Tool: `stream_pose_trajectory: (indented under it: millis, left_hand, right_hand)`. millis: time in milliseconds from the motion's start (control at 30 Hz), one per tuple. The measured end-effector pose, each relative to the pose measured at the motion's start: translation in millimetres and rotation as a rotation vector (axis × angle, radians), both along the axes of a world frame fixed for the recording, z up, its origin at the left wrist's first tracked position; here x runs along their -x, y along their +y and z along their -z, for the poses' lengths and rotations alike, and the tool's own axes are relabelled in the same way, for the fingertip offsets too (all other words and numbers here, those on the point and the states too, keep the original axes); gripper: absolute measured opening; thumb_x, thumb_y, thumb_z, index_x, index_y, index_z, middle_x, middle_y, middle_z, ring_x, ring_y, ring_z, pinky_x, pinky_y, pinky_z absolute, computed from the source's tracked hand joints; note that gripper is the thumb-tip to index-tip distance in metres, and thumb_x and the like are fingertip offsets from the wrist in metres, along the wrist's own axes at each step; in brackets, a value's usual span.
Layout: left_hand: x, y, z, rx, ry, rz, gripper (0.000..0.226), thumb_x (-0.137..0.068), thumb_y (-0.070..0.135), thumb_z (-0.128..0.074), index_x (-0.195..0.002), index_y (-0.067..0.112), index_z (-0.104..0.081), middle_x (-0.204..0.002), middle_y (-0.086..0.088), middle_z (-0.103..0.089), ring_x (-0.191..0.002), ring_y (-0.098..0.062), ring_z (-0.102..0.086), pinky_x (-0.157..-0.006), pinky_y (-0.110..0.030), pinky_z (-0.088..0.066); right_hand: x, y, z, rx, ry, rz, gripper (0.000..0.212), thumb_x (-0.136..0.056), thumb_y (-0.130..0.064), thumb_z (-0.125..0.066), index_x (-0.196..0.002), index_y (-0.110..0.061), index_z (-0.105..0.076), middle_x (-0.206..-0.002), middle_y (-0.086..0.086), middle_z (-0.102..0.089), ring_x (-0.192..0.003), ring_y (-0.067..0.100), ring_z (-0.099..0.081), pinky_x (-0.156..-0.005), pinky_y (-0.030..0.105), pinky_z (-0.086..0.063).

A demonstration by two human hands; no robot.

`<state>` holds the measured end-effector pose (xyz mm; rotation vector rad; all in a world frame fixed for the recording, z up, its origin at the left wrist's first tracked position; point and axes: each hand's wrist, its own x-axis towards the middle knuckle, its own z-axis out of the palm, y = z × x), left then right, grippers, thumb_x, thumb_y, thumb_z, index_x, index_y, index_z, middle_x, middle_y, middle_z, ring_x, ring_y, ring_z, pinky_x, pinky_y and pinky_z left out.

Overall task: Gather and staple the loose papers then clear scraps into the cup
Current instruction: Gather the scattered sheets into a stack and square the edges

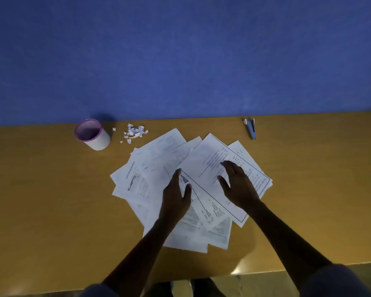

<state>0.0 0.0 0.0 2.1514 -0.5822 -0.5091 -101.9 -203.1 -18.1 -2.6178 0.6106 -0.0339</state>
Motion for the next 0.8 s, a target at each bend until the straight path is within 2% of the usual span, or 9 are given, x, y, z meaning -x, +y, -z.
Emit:
stream_pose_trajectory:
  millis: [100, 200, 333, 400, 500, 567, 700, 767, 800]
  left_hand:
    - [11.4, -14.5, 3.7, 0.077, 0.270, -0.274, 0.051, -0.097, 0.015, -0.068, -0.144, 0.012, -0.047, -0.141, -0.011, -0.063, -0.121, -0.025, -0.066, -0.098, -0.033, -0.056]
    - [24.7, -27.0, 5.2, 0.027, 0.459, -0.417, 0.046, -0.098, 0.015, -0.066, -0.141, 0.012, -0.049, -0.139, -0.008, -0.063, -0.109, -0.014, -0.061, -0.085, -0.020, -0.050]
    - [35.7, -40.3, 17.2, 0.066, 0.640, -0.492, 0.042, -0.095, 0.017, -0.068, -0.134, 0.016, -0.054, -0.133, -0.004, -0.065, -0.114, -0.019, -0.063, -0.104, -0.037, -0.052]
    - [38.3, -45.7, 21.2, 0.093, 0.715, -0.521, 0.040, -0.091, 0.017, -0.070, -0.129, 0.019, -0.057, -0.128, -0.003, -0.067, -0.116, -0.024, -0.067, -0.105, -0.047, -0.055]
    - [36.1, -53.1, 41.7, 0.081, 0.761, -0.527, 0.044, -0.084, 0.023, -0.073, -0.126, 0.019, -0.059, -0.123, -0.004, -0.070, -0.112, -0.024, -0.070, -0.100, -0.048, -0.059]
    - [33.0, -58.2, 42.2, 0.107, 0.807, -0.544, 0.048, -0.077, 0.026, -0.075, -0.122, 0.016, -0.060, -0.121, -0.009, -0.071, -0.108, -0.026, -0.071, -0.095, -0.046, -0.061]
    - [30.9, -64.5, 33.1, 0.183, 0.884, -0.611, 0.027, -0.090, 0.005, -0.072, -0.115, 0.009, -0.063, -0.110, -0.011, -0.072, -0.099, -0.025, -0.073, -0.078, -0.033, -0.064]
    - [31.1, -64.3, 31.6, 0.145, 0.825, -0.558, 0.022, -0.093, 0.008, -0.070, -0.115, 0.010, -0.066, -0.112, -0.009, -0.073, -0.097, -0.021, -0.073, -0.076, -0.034, -0.065]
    - [30.9, -64.5, 29.5, 0.088, 0.723, -0.501, 0.020, -0.094, 0.011, -0.070, -0.114, 0.011, -0.066, -0.113, -0.009, -0.073, -0.094, -0.019, -0.072, -0.078, -0.037, -0.065]
  right_hand:
    - [-9.0, -25.3, 0.8, -0.030, 0.062, 0.056, 0.052, -0.097, -0.027, -0.064, -0.142, -0.006, -0.049, -0.145, 0.017, -0.055, -0.133, 0.036, -0.054, -0.102, 0.054, -0.053]
    - [-17.7, -47.1, -2.4, -0.022, 0.181, 0.120, 0.056, -0.095, -0.027, -0.068, -0.144, -0.010, -0.048, -0.148, 0.013, -0.052, -0.136, 0.037, -0.050, -0.101, 0.058, -0.052]
    - [-25.0, -69.2, -0.8, -0.064, 0.309, 0.222, 0.071, -0.091, -0.037, -0.072, -0.150, -0.014, -0.040, -0.157, 0.010, -0.041, -0.143, 0.037, -0.039, -0.107, 0.063, -0.043]
    - [-24.4, -77.3, 4.0, -0.077, 0.365, 0.248, 0.082, -0.087, -0.045, -0.075, -0.151, -0.013, -0.037, -0.156, 0.012, -0.039, -0.142, 0.037, -0.037, -0.108, 0.063, -0.042]
    - [-22.4, -83.9, 9.4, -0.087, 0.419, 0.253, 0.096, -0.078, -0.055, -0.080, -0.151, -0.012, -0.035, -0.152, 0.013, -0.038, -0.139, 0.038, -0.038, -0.108, 0.063, -0.040]
    - [-23.1, -86.1, 11.9, -0.059, 0.437, 0.247, 0.097, -0.073, -0.060, -0.082, -0.147, -0.015, -0.037, -0.146, 0.013, -0.041, -0.136, 0.037, -0.040, -0.108, 0.059, -0.038]
    - [-24.4, -86.3, 14.8, -0.071, 0.417, 0.260, 0.092, -0.070, -0.059, -0.084, -0.140, -0.019, -0.042, -0.137, 0.011, -0.048, -0.132, 0.036, -0.044, -0.109, 0.057, -0.035]
    - [-23.4, -85.2, 15.7, -0.105, 0.367, 0.273, 0.086, -0.071, -0.056, -0.084, -0.137, -0.018, -0.044, -0.133, 0.010, -0.053, -0.130, 0.035, -0.048, -0.108, 0.060, -0.039]
    - [-21.9, -86.0, 17.9, -0.134, 0.319, 0.285, 0.079, -0.073, -0.052, -0.083, -0.134, -0.018, -0.047, -0.130, 0.008, -0.057, -0.127, 0.033, -0.052, -0.105, 0.061, -0.042]
